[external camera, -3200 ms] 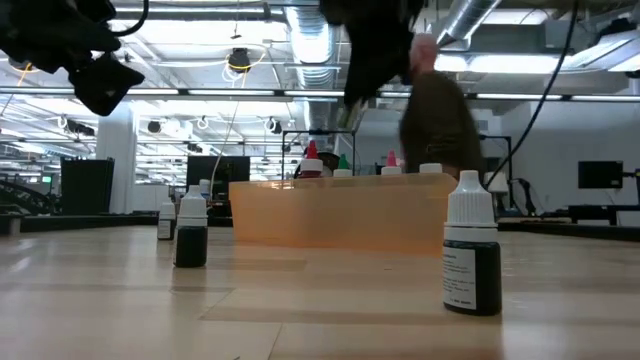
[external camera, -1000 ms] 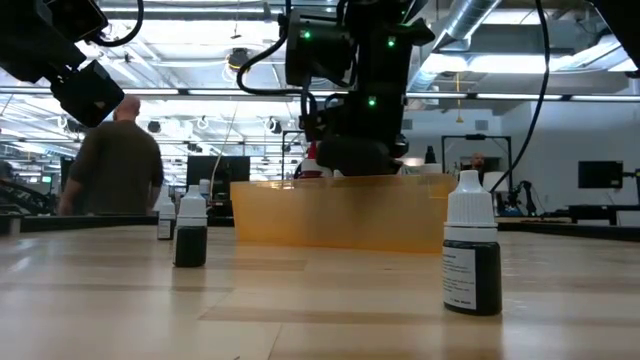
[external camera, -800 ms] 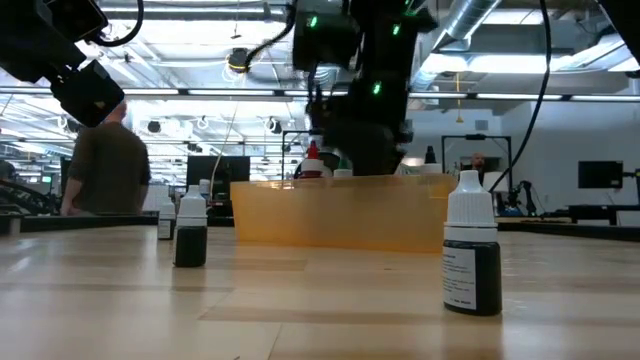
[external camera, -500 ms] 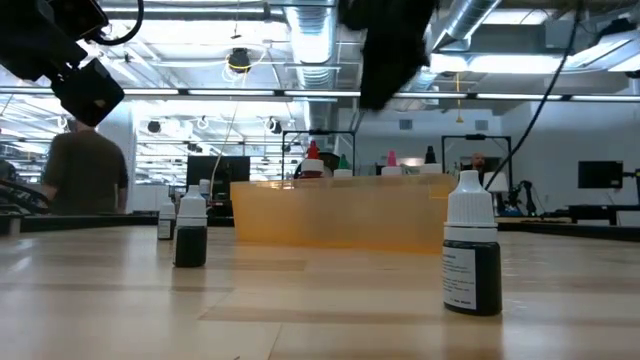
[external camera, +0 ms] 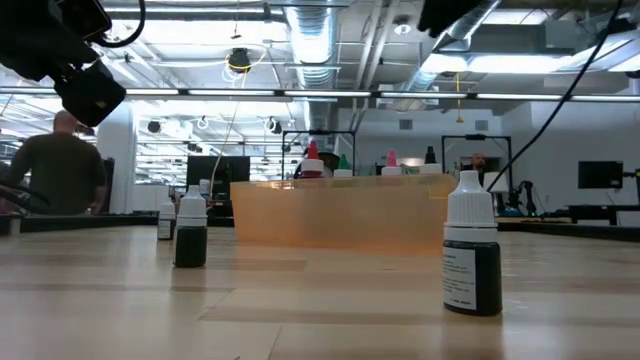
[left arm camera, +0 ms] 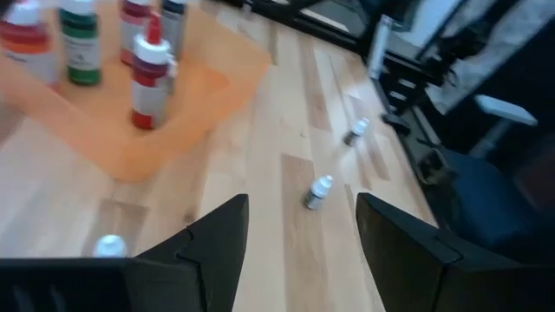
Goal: Pick & Place food coloring
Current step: Put the blue food coloring bottle into the bin
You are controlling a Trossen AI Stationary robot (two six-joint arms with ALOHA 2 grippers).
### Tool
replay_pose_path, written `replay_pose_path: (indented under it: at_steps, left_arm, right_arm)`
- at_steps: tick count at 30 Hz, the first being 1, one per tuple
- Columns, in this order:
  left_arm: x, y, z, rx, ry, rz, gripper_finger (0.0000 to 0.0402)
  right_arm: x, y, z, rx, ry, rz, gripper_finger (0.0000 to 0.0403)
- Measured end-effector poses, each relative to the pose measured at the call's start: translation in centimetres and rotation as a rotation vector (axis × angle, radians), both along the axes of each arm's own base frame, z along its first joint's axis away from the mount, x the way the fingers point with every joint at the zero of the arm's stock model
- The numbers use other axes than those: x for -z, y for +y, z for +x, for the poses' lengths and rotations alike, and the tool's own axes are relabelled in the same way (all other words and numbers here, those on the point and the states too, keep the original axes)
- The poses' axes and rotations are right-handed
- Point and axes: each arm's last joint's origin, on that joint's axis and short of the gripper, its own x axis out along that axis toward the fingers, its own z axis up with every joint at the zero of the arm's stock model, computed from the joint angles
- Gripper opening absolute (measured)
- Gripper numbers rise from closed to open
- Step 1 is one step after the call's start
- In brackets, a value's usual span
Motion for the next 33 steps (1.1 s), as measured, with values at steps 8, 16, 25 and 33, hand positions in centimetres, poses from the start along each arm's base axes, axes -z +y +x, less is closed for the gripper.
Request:
replay_pose_path:
  at_steps: [8, 16, 25, 33]
  left_arm:
    - [-0.3, 0.4, 0.1, -0.143, -0.043, 0.036, 0.0206]
    - [-0.7, 0.4, 0.3, -0.163, -0.084, 0.023, 0.0206]
    - [-0.7, 0.4, 0.3, -0.183, -0.074, -0.054, 0.0206]
    - [-0.5, 0.4, 0.5, -0.213, -0.057, -0.091, 0.0206]
  right_arm:
    - [0.3, 2.1, -1.6, 0.024, 0.023, -0.069, 0.0108]
    - [0.2, 0.1, -1.5, 0.007, 0.124, -0.204, 0.008]
    - [1.1, -3.6, -0.9, -0.041, 0.264, -0.267, 0.0042]
    - [5.5, -5.4, -3.6, -0.152, 0.122, -0.131, 0.0002]
